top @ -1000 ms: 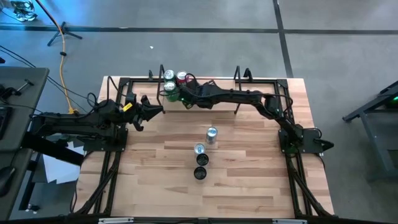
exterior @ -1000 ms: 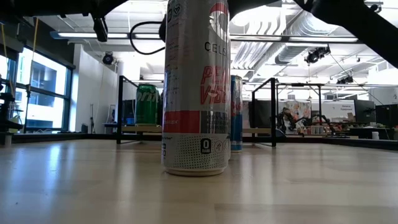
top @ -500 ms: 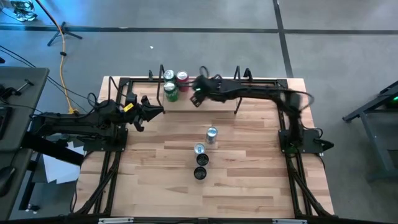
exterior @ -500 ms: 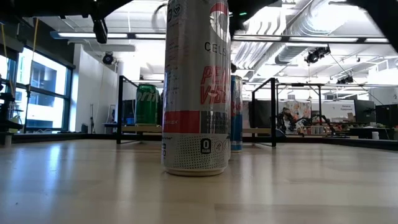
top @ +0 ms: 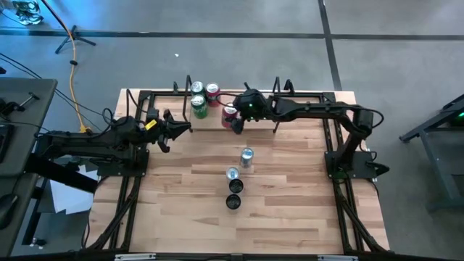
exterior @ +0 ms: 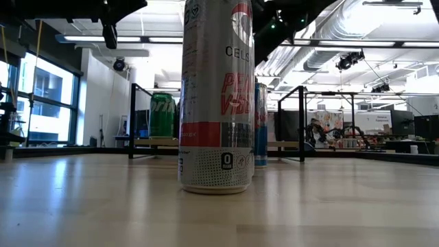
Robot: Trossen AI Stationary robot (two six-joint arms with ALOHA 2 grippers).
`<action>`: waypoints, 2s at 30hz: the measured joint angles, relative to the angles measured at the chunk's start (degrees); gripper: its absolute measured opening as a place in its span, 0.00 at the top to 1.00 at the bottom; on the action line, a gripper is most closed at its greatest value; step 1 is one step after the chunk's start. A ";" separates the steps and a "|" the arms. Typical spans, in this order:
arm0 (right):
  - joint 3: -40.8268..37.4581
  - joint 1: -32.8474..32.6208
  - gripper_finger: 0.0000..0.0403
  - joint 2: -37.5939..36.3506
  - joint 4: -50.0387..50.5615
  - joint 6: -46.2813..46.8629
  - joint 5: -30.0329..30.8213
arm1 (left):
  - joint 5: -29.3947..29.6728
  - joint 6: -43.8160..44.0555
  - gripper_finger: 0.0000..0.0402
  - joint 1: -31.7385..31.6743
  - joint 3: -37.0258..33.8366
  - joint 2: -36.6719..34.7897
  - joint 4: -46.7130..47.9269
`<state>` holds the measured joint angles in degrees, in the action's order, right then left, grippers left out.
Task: Place canned beverage on shelf
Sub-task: Put the red soda can on the shelf aligned with the red soda can
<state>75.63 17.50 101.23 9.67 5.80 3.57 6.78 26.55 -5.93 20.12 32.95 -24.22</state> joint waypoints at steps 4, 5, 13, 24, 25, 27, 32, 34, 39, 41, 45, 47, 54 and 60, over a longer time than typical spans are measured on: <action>2.06 0.41 0.32 1.95 0.69 -3.53 -0.17 | -0.02 1.37 1.00 0.00 0.00 0.00 -0.03; 2.47 0.49 0.32 2.37 0.72 -4.72 -0.17 | -0.02 1.50 1.00 0.00 0.00 0.00 -0.03; 3.30 1.63 0.32 3.54 3.35 -9.92 -0.17 | 0.01 1.75 1.00 0.00 0.00 0.00 -0.03; 3.26 3.15 0.27 4.27 2.32 -13.72 -0.67 | 0.05 1.77 1.00 0.00 0.00 0.00 -0.03; 3.26 3.15 0.26 4.40 2.32 -13.71 -0.66 | 0.05 1.77 1.00 0.00 0.00 0.00 -0.01; 3.26 3.15 0.24 4.75 2.92 -13.79 -0.54 | 0.05 1.77 1.00 0.00 0.00 0.00 -0.03; 3.24 3.22 0.22 5.55 4.36 -13.69 -0.17 | 0.04 1.81 1.00 -0.02 0.00 0.00 0.02; 3.24 3.38 0.22 5.55 4.78 -13.07 -0.19 | 0.05 1.81 1.00 -0.02 0.00 0.00 0.00; 3.24 3.50 0.22 5.55 4.81 -10.29 -0.15 | 0.05 1.80 1.00 -0.02 0.00 0.00 0.21; 3.24 3.50 0.22 5.55 4.90 -10.50 -0.15 | 0.05 1.81 1.00 -0.02 0.00 0.00 0.23; 3.24 3.50 0.22 5.55 4.97 -10.71 -0.09 | 0.05 1.79 1.00 -0.02 0.00 0.00 0.23; 3.24 3.50 0.22 5.55 5.01 -10.73 -0.10 | 0.04 1.79 1.00 -0.02 0.00 0.00 0.23; 3.24 3.52 0.22 5.55 5.01 -10.75 -0.11 | 0.03 1.78 1.00 -0.02 0.00 0.00 0.32; 3.24 3.54 0.21 5.55 5.08 -10.74 -0.11 | -0.08 1.77 1.00 -0.02 0.00 0.00 0.36</action>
<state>78.87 21.04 106.78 14.74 -4.93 3.46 6.70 28.32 -5.96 20.12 32.95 -23.86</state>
